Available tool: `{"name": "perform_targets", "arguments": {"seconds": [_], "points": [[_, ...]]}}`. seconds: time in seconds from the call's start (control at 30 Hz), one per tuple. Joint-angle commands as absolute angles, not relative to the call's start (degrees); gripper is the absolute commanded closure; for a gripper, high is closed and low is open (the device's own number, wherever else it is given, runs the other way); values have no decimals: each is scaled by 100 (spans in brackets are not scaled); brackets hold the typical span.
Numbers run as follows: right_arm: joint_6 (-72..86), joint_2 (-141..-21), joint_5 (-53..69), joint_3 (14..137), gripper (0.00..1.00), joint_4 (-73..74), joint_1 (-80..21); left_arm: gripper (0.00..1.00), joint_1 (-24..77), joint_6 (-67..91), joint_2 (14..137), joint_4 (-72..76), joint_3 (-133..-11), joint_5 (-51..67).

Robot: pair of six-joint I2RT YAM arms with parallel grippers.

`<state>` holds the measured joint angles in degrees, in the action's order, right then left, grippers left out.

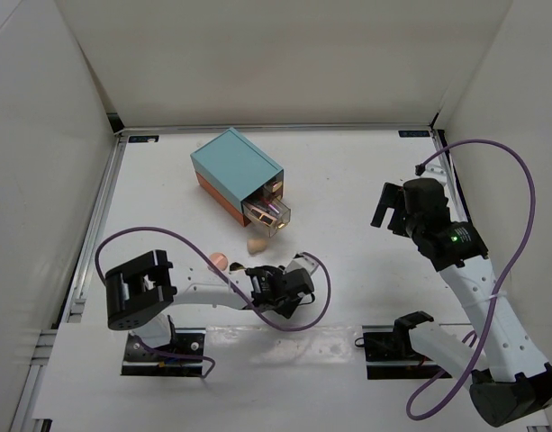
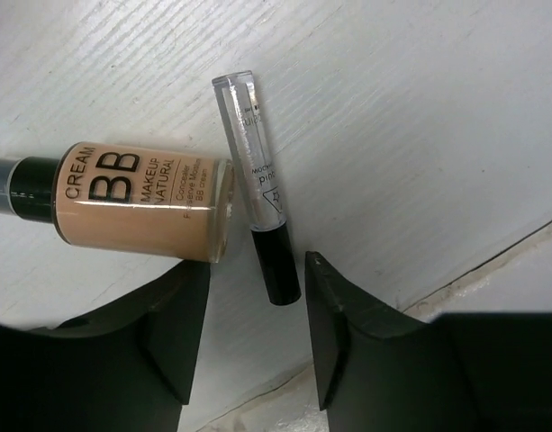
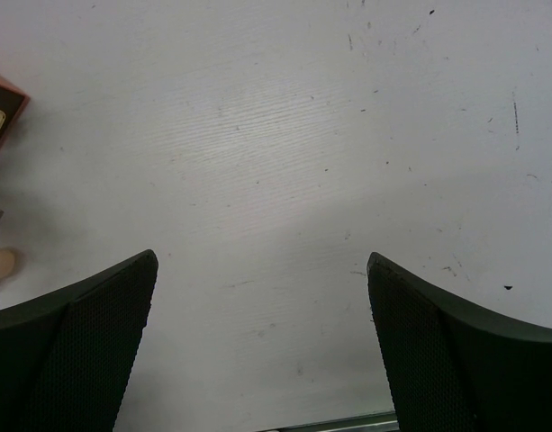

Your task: Organize the makeup

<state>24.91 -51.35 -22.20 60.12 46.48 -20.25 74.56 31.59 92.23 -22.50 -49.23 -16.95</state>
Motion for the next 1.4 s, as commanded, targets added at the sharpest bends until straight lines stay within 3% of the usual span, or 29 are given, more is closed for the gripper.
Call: {"name": "perform_targets", "arguments": {"seconds": [0.0,0.4,0.6,0.73,0.93,1.03,1.37], "points": [[2496,-5062,-2320,6170,1,4605,-2004,45,7620,3304,9404,-2461,-5036,-1863],[2356,-5089,-2391,6082,1,4535,-2004,90,8042,3261,9738,-2970,-5554,-1740],[2285,-5063,-2408,6082,1,4395,-2004,90,8086,3076,9493,-3058,-5922,-1731],[2443,-5062,-2601,6152,1,4342,-2004,91,7981,3217,9387,-3304,-6573,-2493],[2636,-5045,-2707,6135,1,4078,-2004,90,7120,3348,9246,-3234,-7417,-2602],[2742,-5097,-2742,6152,1,4061,-2004,86,6621,3734,9176,-3322,-7733,-2453],[2848,-5264,-2628,6205,1,4148,-2004,87,5178,5289,8622,-2884,-7341,-1459]]}}
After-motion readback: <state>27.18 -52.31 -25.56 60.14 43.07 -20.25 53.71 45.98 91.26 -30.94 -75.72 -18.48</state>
